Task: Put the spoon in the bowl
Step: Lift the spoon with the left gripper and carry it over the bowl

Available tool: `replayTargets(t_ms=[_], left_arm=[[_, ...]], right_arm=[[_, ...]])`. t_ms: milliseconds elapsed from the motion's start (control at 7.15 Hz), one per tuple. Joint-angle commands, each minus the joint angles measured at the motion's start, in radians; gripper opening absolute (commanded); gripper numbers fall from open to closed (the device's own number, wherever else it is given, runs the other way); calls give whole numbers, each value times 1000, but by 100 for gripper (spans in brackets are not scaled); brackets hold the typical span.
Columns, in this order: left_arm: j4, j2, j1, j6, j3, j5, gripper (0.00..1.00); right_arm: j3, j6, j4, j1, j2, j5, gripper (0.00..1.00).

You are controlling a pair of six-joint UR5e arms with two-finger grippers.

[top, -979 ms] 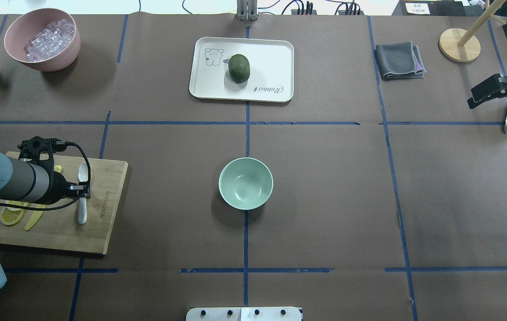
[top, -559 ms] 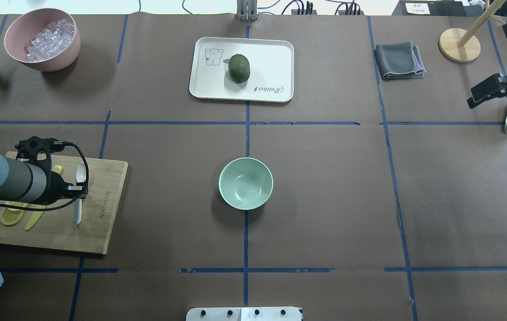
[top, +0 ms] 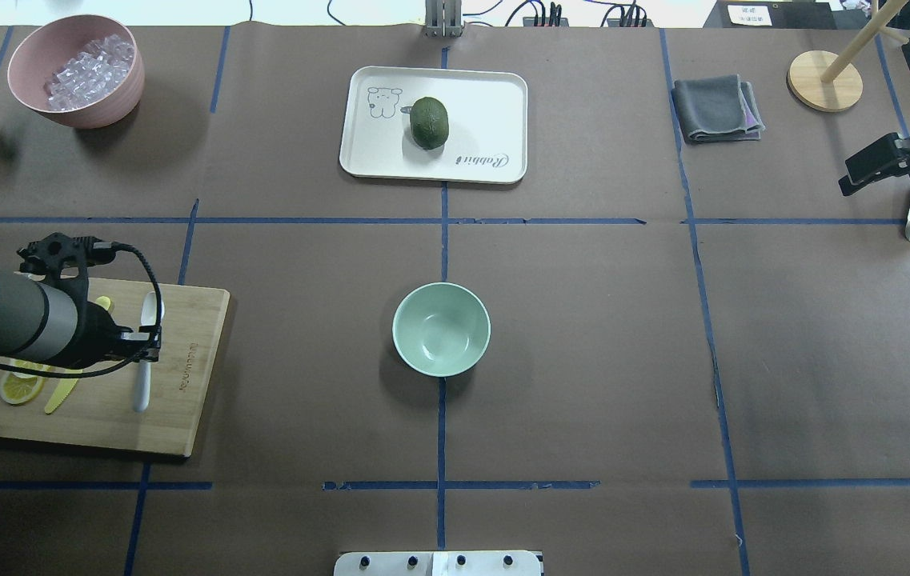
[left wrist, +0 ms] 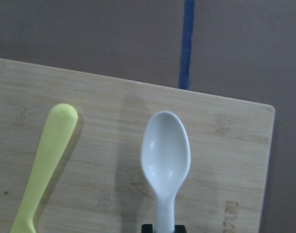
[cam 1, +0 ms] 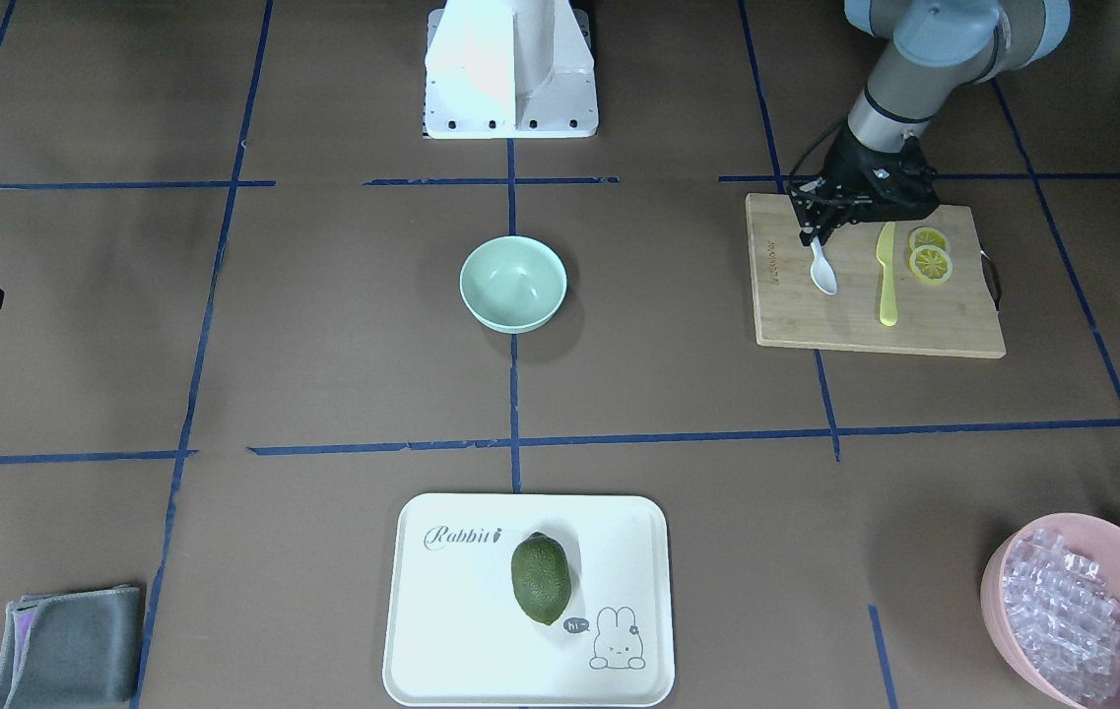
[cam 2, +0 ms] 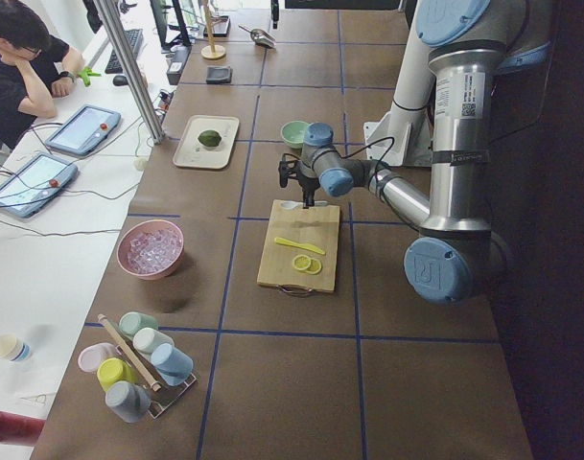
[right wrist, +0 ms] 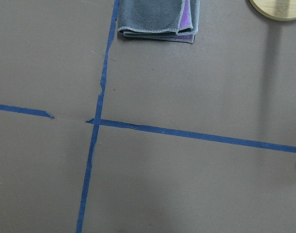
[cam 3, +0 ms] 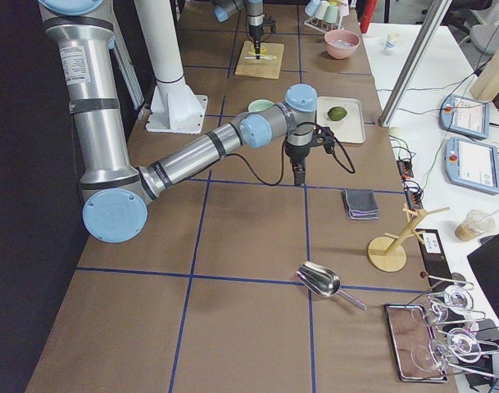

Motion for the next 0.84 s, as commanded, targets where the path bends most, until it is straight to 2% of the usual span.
replayTargets(t_ms=[0,140,280,559,699], left_arm=[[343,-331,10,-117,-35,-41,0],[447,-496,35,-184,2,-50,0],[440,-564,90,-249,61,-44,0],[422,-760,128,-260,280,-29,0],[352,-790,152,-260,371,15,0]], right_arm=[[0,-1,0,0,-2,1,100],[0,-1,0,0,-5,1,100],[0,1,0,0,-5,1,100],[0,1,0,0,-5,1,100],[0,2,0,0,-5,1,100]])
